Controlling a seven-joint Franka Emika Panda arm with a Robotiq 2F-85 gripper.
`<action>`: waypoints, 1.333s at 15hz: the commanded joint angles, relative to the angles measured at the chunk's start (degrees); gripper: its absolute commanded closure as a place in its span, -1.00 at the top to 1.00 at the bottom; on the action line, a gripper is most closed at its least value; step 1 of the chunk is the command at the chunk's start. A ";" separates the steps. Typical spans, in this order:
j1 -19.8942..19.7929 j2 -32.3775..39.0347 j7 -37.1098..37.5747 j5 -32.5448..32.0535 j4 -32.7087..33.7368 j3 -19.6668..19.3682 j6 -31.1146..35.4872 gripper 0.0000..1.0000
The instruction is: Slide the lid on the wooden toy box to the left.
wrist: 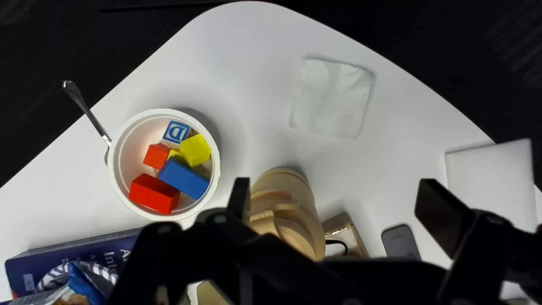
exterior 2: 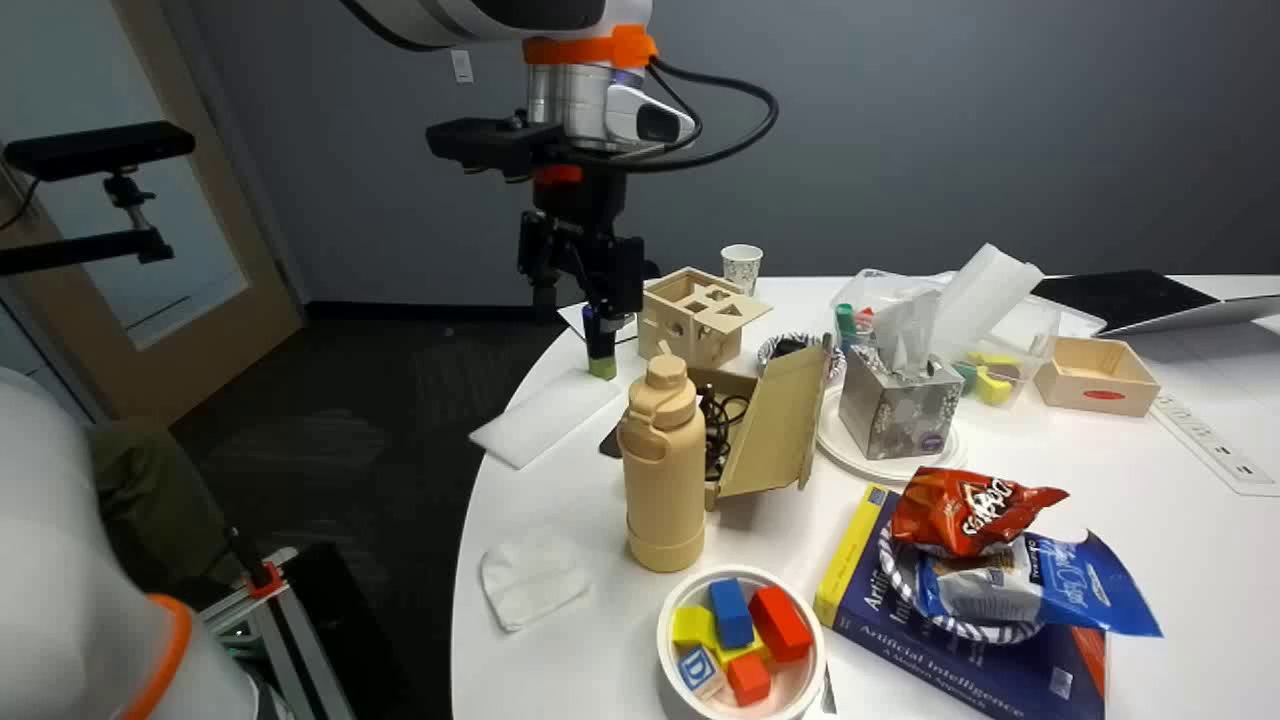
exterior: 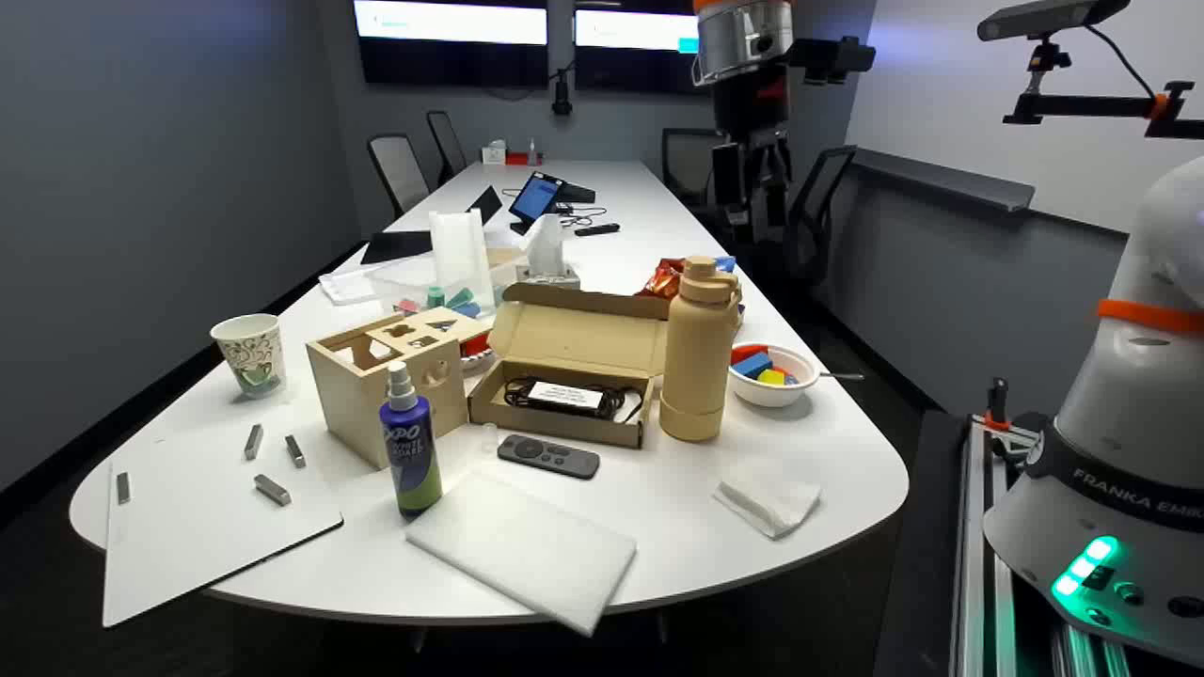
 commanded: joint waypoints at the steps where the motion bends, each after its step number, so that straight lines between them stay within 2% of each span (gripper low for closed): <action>1: 0.14 0.05 0.02 -0.05 0.07 -0.14 -0.08 1.00; 14: 0.14 0.06 0.02 -0.05 0.07 -0.14 -0.07 1.00; 20: -0.29 3.55 9.48 4.78 9.62 0.47 -2.97 1.00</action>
